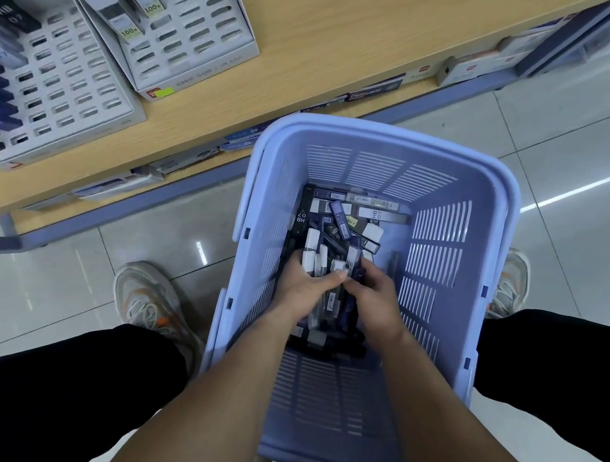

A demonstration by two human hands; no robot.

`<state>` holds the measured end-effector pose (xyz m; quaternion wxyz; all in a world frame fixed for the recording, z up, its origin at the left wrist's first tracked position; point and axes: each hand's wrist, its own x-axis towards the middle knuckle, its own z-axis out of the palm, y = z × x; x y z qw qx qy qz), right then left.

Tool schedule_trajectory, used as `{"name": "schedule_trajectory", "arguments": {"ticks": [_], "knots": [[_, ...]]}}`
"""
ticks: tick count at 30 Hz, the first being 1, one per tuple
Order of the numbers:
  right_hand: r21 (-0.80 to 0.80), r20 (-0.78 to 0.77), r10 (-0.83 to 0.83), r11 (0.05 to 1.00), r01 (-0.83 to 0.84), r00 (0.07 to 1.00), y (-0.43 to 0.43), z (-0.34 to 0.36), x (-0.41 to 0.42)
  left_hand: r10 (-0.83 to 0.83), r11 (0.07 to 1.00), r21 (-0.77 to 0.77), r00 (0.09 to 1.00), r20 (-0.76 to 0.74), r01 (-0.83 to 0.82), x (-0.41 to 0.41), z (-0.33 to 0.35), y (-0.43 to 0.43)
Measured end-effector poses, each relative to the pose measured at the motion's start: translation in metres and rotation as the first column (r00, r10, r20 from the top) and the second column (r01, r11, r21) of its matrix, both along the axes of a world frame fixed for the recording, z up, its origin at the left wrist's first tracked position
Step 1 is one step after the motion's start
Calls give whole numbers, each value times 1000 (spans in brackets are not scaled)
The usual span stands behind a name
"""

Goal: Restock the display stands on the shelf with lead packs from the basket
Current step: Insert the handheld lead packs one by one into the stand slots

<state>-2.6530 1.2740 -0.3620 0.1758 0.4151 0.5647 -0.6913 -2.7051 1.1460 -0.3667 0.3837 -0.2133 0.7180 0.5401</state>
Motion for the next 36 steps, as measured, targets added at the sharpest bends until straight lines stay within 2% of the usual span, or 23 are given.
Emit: {"name": "schedule_trajectory", "arguments": {"ticks": [8, 11, 14, 19, 27, 33, 36], "knots": [[130, 75, 76, 988, -85, 994, 2, -5, -2, -42, 987, -155, 997, -71, 31, -4, -3, -3], [212, 117, 129, 965, -152, 985, 2, -7, -2, -48, 985, -166, 996, -80, 34, -5, -4, -3], [275, 111, 123, 950, -150, 986, 5, -3, -6, -42, 985, -169, 995, -93, 26, -10, -1, -2], [300, 108, 156, 936, -181, 982, 10, -4, -9, -90, 984, -162, 990, -106, 72, -18, 9, -2], [313, 18, 113, 943, -113, 993, 11, 27, -27, -158, 979, -144, 980, -119, 141, -15, 35, -3], [375, -180, 158, 923, -81, 971, 20, 98, -53, -175, 984, -60, 961, -212, 166, -24, 102, 1], [231, -218, 79, 973, -27, 973, 28, 142, -64, -144, 989, -20, 953, -266, 144, -31, 144, -6]]}}
